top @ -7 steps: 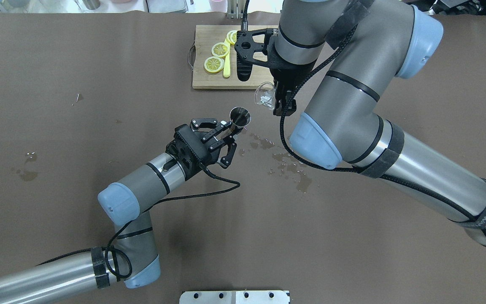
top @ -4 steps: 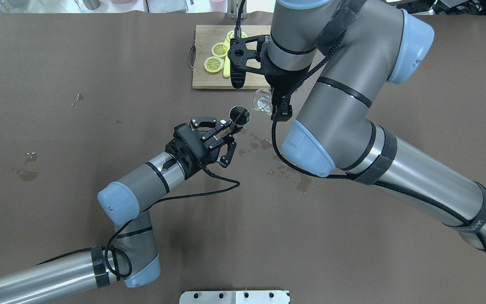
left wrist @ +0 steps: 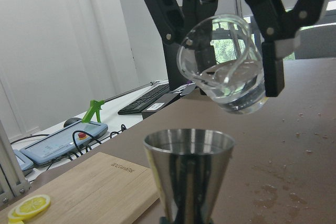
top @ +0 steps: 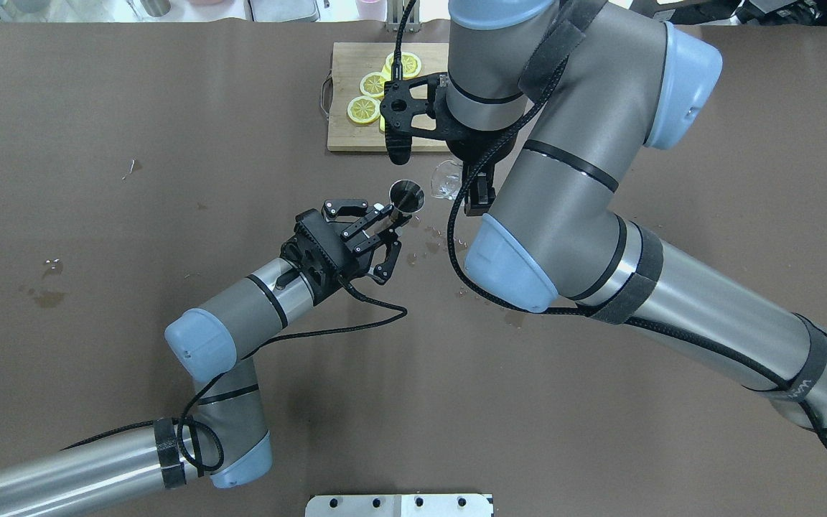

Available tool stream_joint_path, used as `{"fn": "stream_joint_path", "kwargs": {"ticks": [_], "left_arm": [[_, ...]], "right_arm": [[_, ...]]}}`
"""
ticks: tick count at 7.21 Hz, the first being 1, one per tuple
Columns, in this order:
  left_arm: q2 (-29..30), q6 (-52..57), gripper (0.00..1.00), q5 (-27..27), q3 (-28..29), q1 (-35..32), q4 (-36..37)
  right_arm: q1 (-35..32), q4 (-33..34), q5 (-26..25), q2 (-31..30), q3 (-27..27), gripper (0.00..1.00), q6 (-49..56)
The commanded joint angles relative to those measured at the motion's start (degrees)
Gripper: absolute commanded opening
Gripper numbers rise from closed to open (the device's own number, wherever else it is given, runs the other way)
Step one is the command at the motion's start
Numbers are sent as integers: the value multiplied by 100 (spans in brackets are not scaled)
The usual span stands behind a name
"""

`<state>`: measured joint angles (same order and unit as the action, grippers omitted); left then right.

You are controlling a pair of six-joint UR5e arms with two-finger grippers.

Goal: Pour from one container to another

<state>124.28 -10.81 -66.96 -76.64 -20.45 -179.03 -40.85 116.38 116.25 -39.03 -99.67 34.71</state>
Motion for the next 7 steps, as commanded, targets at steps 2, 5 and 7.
{"fn": "stream_joint_path", "kwargs": {"ticks": [2, 5, 7], "left_arm": [[-1, 0, 0, -10, 0, -3, 0], [-9, 0, 0, -19, -9, -12, -18], [-9, -9, 0, -28, -9, -12, -35]], "right_arm": [[7, 332, -6, 194, 62, 0, 27], [33, 560, 12, 395, 210, 0, 18], [33, 772, 3, 519, 237, 0, 10]]}}
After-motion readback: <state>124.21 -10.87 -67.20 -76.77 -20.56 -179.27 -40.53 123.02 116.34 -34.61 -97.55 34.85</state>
